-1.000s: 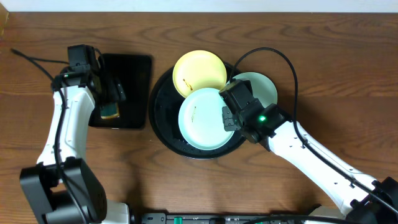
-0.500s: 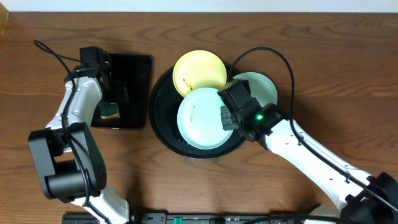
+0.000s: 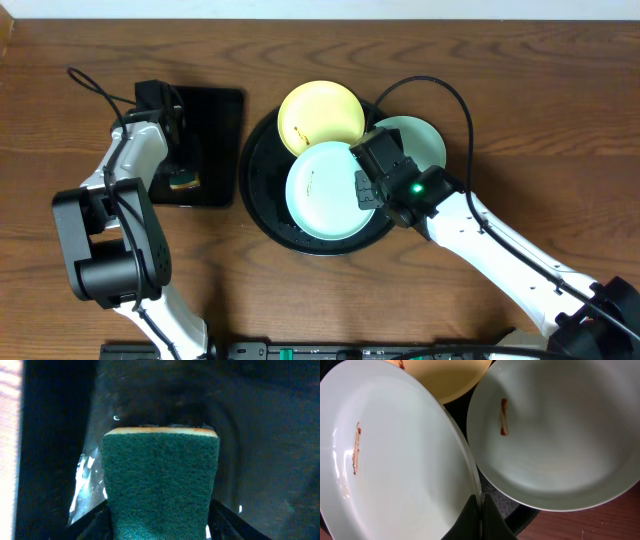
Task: Clean dirty plates on tray and stack at the side
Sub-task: 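Lower the left gripper and grasp the green sponge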
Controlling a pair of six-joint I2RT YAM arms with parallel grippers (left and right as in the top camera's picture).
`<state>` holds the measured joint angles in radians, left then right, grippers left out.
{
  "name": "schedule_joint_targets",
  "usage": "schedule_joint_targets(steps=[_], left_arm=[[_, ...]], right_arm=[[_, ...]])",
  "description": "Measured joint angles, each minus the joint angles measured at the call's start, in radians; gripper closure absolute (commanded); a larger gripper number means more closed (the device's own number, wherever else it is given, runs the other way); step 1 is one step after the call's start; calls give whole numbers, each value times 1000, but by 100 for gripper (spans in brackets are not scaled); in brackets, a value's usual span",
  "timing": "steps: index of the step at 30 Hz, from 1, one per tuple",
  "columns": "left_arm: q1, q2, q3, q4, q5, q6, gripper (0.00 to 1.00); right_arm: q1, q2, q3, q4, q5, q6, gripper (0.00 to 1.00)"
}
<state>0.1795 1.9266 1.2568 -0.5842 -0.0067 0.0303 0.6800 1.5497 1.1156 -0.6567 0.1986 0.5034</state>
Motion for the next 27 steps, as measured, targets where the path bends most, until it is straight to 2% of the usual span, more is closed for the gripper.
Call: schedule_joint_targets(steps=[5,6,7,9,20,23,27], left_arm=[[0,0,0,6,89,0,41],[0,0,0,6,100,0,35],[0,0,0,6,108,4,20],[0,0,0,6,121,3,12],[-1,0,0,43,140,-3,12],[-1,0,0,51,140,-6,22],[-1,1,-2,54,140,-3,24]], right_arm=[[0,0,0,2,0,0,98],[0,0,0,2,0,0,98],[0,0,0,2,0,0,98],[0,0,0,3,0,0,97],[0,0,0,3,0,3,99],[0,0,-3,6,0,14,99],[0,0,-8,11,0,25,99]])
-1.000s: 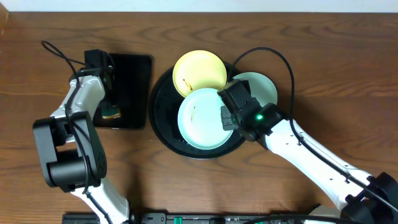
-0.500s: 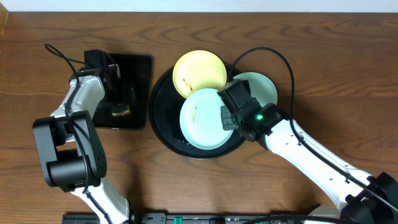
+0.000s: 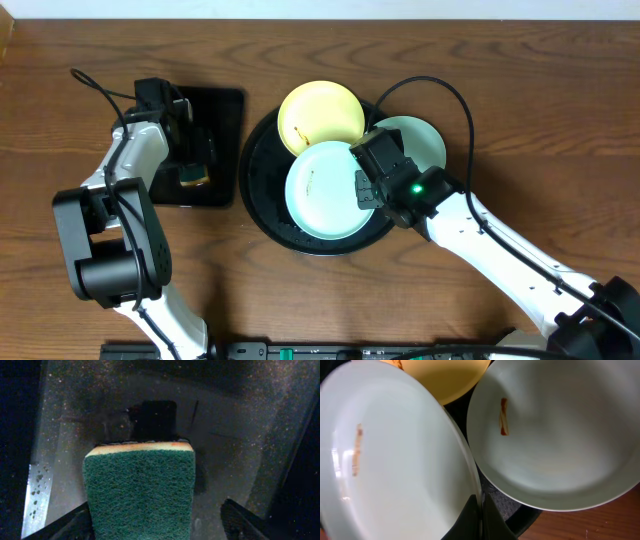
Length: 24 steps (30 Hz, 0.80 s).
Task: Clean dirty plates on tray and stack at the side
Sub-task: 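Lower the left gripper and grasp the green sponge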
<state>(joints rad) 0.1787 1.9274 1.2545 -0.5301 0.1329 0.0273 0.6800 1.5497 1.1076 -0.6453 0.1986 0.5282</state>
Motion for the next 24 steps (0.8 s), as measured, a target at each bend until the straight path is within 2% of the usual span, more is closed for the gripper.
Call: schedule_joint_targets(steps=[8,10,11,12,14,16,17,18,20,21,23,24], left_arm=[[0,1,-39,62,0,0,24],[0,1,-53,74,0,0,27],[0,1,-56,77,0,-1,35],[0,1,-58,82,-1,-3,50],[0,1,-59,91,0,-2,69],[0,1,-59,102,0,-3,81],[0,1,-59,111,0,1,92],[0,1,-60,116,1,-2,92],[0,1,-60,120,3,2,92],[0,1,-60,120,3,3,89],[0,1,-60,120,3,7,29],[0,1,-59,121,3,2,24]], right_arm=[[0,0,-4,3,0,16,99],[0,1,-4,3,0,20,99],[0,3,-4,3,0,21,99],[0,6,-4,3,0,21,99],[0,21,-4,3,0,24,99],[0,40,-4,3,-1,27,99],[0,49,-5,3,-2,29,99],[0,56,-5,3,-5,31,99],[0,64,-6,5,-8,31,99],[0,64,-7,8,-9,32,99],[0,64,-7,13,-11,32,99],[0,64,-7,13,-13,32,99]])
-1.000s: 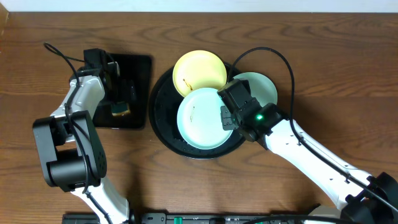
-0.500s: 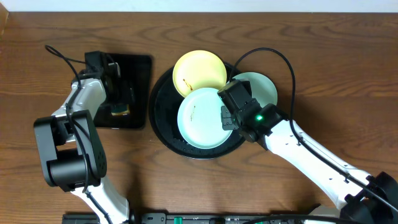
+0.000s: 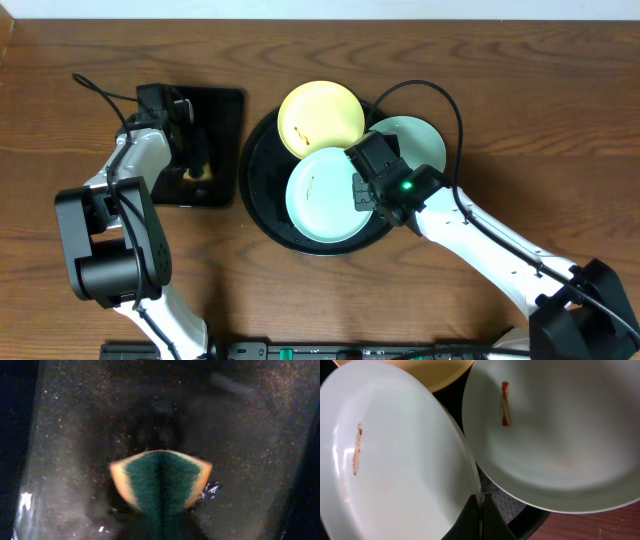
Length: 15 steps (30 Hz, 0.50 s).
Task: Clean dirty plates on tray and stack at the side
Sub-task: 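Lower the left gripper and grasp the green sponge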
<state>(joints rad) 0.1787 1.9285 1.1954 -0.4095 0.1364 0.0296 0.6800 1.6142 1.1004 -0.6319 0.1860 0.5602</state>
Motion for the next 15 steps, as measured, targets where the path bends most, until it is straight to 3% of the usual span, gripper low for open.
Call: schedule_joint_targets(steps=[5,7,8,11,15], left_arm=[[0,0,-1,-47,0,-2,25],[0,0,-2,-81,0,-3,30],[0,0,-2,-93,0,-2,37],[0,0,-2,-108,0,-5,76],[0,0,-2,-109,1,-5,92]], right_arm=[[0,0,0,-2,-8,4,99],[0,0,0,-5,-10,12,99],[0,0,0,-7,-11,18,99],[0,0,0,-7,-12,32,99],[0,0,0,-7,-13,39,99]])
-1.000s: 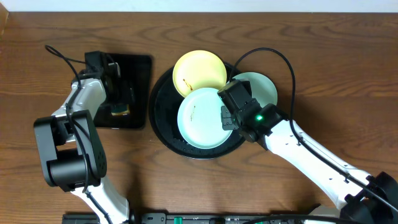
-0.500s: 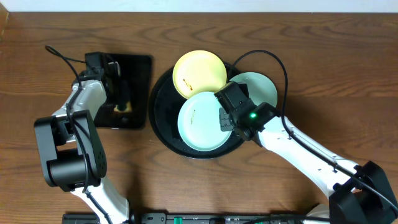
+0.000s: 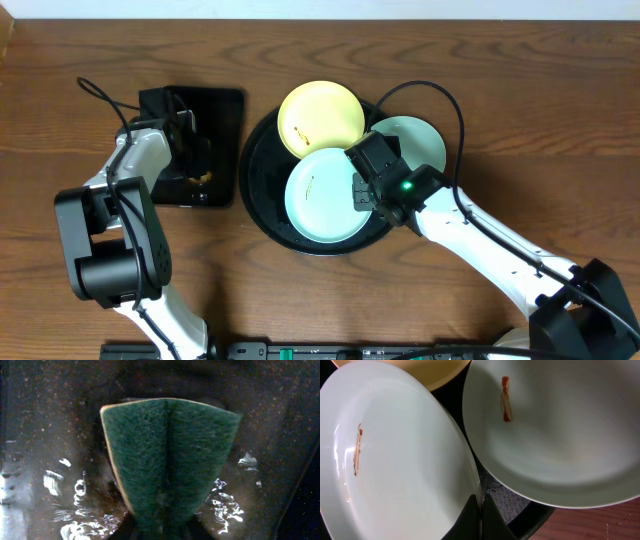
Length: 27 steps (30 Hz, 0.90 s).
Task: Clean dirty plates on tray and stack at the side
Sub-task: 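Lower the left gripper and grasp the green sponge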
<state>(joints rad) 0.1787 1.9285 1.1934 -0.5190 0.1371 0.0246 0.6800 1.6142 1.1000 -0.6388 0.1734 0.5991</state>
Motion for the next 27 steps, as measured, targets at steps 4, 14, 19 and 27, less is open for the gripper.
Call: schedule_joint_targets(steps=[4,14,19,27], left_arm=[[0,0,0,4,0,8,39],[0,0,-3,148,7,3,24],[0,0,-4,179,7,2,32],[0,0,-4,172,7,3,33]], right_arm=[[0,0,0,0,-1,1,99],[0,0,0,16,-1,8,99],[0,0,0,16,-1,11,99],[0,0,-3,17,-1,11,99]])
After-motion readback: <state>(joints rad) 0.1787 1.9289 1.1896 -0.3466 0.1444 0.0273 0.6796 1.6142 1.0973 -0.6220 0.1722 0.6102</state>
